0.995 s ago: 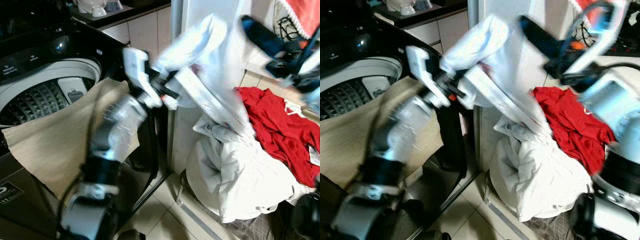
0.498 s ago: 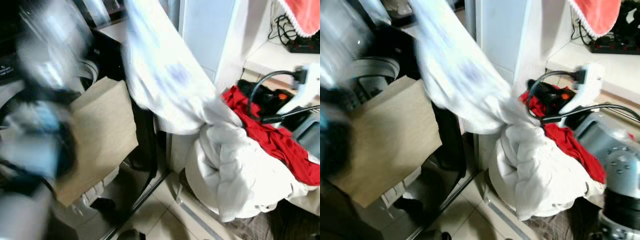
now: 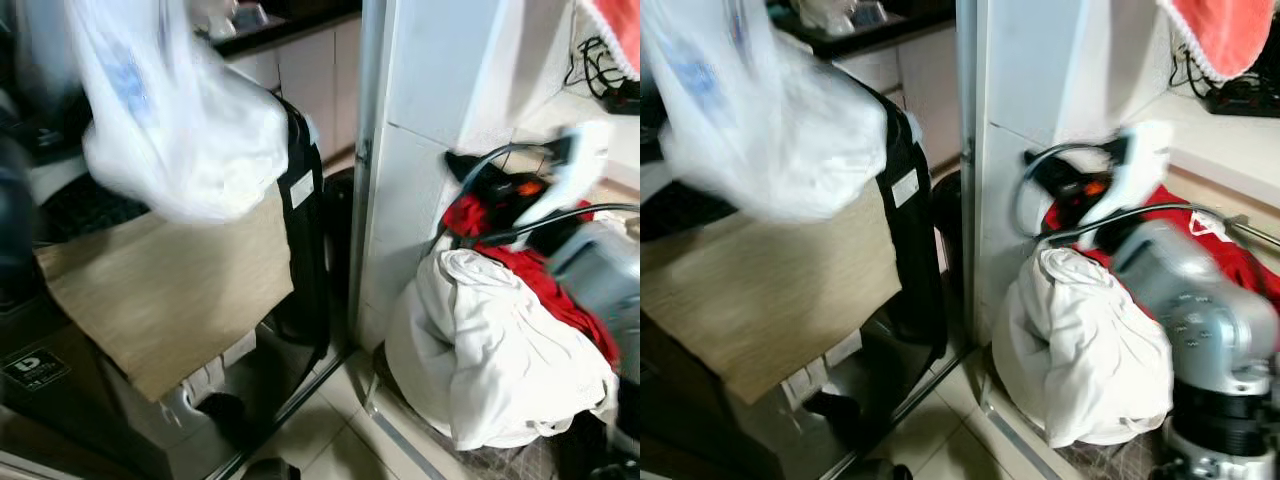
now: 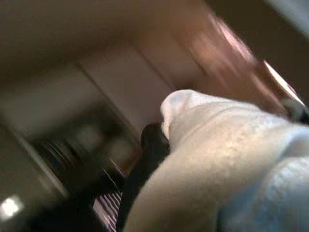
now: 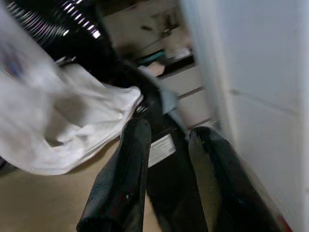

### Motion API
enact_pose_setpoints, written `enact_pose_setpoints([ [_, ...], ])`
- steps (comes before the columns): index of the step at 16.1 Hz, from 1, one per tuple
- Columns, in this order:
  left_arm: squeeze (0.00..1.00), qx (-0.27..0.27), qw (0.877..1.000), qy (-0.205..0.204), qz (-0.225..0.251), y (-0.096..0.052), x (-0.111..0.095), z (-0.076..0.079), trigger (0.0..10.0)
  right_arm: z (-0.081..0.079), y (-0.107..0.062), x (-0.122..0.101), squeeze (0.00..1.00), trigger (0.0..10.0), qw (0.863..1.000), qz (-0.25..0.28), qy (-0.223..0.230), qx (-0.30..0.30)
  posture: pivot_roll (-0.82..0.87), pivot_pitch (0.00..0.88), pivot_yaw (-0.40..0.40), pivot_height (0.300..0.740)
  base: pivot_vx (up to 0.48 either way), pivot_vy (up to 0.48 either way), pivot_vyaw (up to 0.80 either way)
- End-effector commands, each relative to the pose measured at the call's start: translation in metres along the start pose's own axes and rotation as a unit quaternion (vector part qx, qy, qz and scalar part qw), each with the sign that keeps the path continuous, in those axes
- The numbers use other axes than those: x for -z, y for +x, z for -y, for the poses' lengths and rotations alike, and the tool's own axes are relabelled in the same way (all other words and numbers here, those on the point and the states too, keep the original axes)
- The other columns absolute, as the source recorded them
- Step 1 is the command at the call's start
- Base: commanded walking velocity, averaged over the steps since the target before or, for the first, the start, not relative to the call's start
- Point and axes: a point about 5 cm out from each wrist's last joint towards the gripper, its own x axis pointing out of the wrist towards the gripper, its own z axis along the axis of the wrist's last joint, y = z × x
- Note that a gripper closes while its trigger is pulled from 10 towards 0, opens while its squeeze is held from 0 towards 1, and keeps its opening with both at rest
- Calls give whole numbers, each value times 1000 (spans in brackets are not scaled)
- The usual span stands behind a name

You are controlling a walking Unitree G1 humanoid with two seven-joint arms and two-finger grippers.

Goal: Clothes washing

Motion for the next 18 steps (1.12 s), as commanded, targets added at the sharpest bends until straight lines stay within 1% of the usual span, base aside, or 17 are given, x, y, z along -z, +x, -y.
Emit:
enact_pose_setpoints([
  [1,0,48,992,3,-119,-7,49,21,10000,-15,4,11,0,10000,999,-25,-17,-31,-32,0,99,740,0,0,0],
  [2,0,75,977,29,-198,-17,78,30,10000,-27,6,21,0,10000,997,-50,-25,-58,-32,0,96,740,0,0,0],
  [3,0,78,973,36,-215,-20,84,31,10000,-30,7,24,0,10000,996,-56,-28,-65,-32,0,96,740,0,0,0],
  [4,1000,76,964,43,-252,-27,97,29,10000,-35,6,31,0,10000,994,-75,-33,-78,-37,0,94,740,0,0,0],
  [5,1000,69,956,49,-279,-33,105,23,10000,-38,5,36,0,10000,991,-92,-36,-85,-37,0,94,740,0,0,0],
  [6,1000,65,954,50,-287,-36,107,18,10000,-40,4,38,0,10000,991,-97,-36,-90,-40,0,93,740,0,0,0],
  [8,1000,56,947,56,-312,-46,113,2,10000,-41,3,45,0,10000,987,-117,-43,-100,-31,0,83,740,0,0,0],
  [9,1000,54,944,62,-318,-48,115,-1,10000,-40,3,47,0,10000,987,-121,-42,-98,-29,0,81,740,0,0,0],
  [10,1000,59,944,53,-319,-49,116,-1,10000,-38,5,50,0,10000,986,-131,-46,-89,-22,0,76,740,0,0,0],
  [11,1000,73,944,36,-319,-49,117,2,10000,-37,6,50,0,10000,986,-133,-47,-86,-18,0,75,740,0,0,0],
  [12,1000,103,943,1,-317,-50,118,9,10000,-37,7,50,0,10000,986,-134,-47,-88,-18,0,75,740,0,0,0],
  [13,1000,136,938,-21,-318,-51,119,15,10000,-37,7,50,0,10000,986,-136,-48,-89,-13,0,75,740,0,0,0],
  [14,1000,151,935,-28,-319,-51,120,17,10000,-37,7,51,0,10000,986,-136,-48,-89,-13,0,75,740,0,0,0],
  [15,1000,187,930,-64,-311,-51,118,23,10000,-36,8,51,0,10000,985,-138,-47,-88,-12,0,78,740,0,0,0],
  [16,1000,180,937,-115,-278,-46,111,26,10000,-35,8,51,0,10000,986,-135,-44,-82,-12,0,78,740,0,0,0],
  [17,1000,150,942,-151,-258,-42,106,24,10000,-33,9,51,0,10000,988,-131,-42,-74,-6,0,77,740,0,0,0],
  [18,1000,133,943,-86,-293,-46,114,21,10000,-33,10,51,0,10000,988,-131,-41,-71,-5,0,75,740,0,0,0],
])
